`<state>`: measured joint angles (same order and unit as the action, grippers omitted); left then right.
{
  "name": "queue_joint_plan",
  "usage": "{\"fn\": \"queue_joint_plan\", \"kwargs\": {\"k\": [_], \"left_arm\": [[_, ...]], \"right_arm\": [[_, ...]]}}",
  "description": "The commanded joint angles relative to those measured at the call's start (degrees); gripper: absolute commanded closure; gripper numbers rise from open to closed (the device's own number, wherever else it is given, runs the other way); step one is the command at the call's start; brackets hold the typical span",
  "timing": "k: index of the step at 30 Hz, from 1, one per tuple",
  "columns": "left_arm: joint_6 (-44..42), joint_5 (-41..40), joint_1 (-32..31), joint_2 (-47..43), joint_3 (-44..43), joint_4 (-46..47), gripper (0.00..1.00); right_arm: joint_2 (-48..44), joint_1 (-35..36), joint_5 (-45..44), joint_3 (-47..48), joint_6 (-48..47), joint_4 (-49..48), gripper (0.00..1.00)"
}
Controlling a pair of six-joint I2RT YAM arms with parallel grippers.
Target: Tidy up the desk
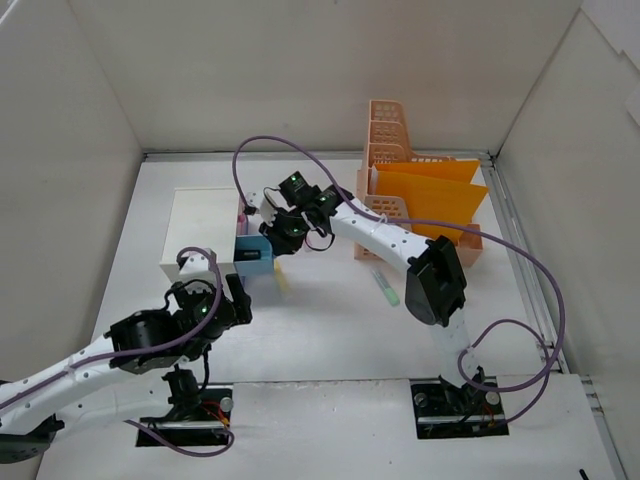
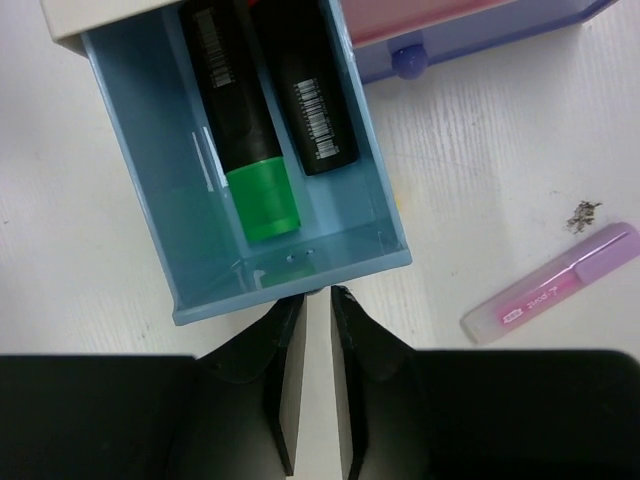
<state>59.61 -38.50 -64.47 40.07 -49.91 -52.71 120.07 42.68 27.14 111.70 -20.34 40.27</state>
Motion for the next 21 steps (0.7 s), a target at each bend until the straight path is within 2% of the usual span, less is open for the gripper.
{"fn": "queue_joint_plan", "kwargs": {"k": [1,2,3,4,6,8,11,12,14,15,16,18,19,21], "left_arm": [[3.58,-6.84,-0.22,2.90,-6.76,-6.17,0.28],[3.40,-8.07,0.30,3.77,-8.00,-8.35,0.28],[2.71,-9.21,0.83,5.52,-9.05,-8.98,0.27],[1.48,-10.53,1.70,6.58,-10.72,-8.90,0.27],[-4.57,-9.94,2.41,9.21,-11.43,-5.58,0.27],[-12.80,-7.13,3.90,10.81,-11.35,1.36,0.28],[-14.61,-2.82,6.89,11.87,-10.74,7.25,0.27],[-17.66,0.59,7.94,10.22,-9.86,10.49,0.26],[-20.14,5.51,14.17,7.84,-7.23,19.02,0.24],[-22.50,11.02,17.15,6.61,-6.52,20.79,0.24],[-23.57,13.69,23.45,6.33,-6.52,23.33,0.24],[-26.90,22.10,29.63,8.17,-7.39,25.19,0.24],[-27.62,24.33,35.40,9.31,-9.31,25.20,0.23],[-29.37,31.86,41.24,12.47,-11.69,25.37,0.23]], "right_arm": [[-1.68,-0.57,-2.34,1.51,0.30,-5.20,0.85],[-1.94,-0.66,-2.79,0.29,0.21,-5.46,0.82],[-2.82,-1.01,-2.96,-0.25,0.47,-5.55,0.73],[-3.17,-1.71,-2.97,-0.78,0.39,-5.55,0.68],[-4.49,-2.59,-3.32,-2.53,0.39,-5.64,0.62],[-5.72,-3.56,-3.23,-4.12,0.47,-5.99,0.62],[-7.39,-4.88,-2.62,-5.70,0.91,-6.08,0.61],[-7.74,-5.06,-2.27,-6.05,1.00,-6.08,0.61],[-9.76,-6.20,-0.51,-7.63,0.91,-6.17,0.61],[-10.46,-6.46,-0.24,-8.25,0.30,-6.17,0.62],[-11.17,-6.46,0.02,-9.30,-0.05,-6.26,0.62],[-12.58,-6.38,0.37,-10.27,-1.01,-6.26,0.65],[-12.75,-6.38,0.37,-10.71,-1.11,-6.43,0.68],[-12.49,-6.29,0.46,-10.71,-0.93,-6.61,0.78]]}}
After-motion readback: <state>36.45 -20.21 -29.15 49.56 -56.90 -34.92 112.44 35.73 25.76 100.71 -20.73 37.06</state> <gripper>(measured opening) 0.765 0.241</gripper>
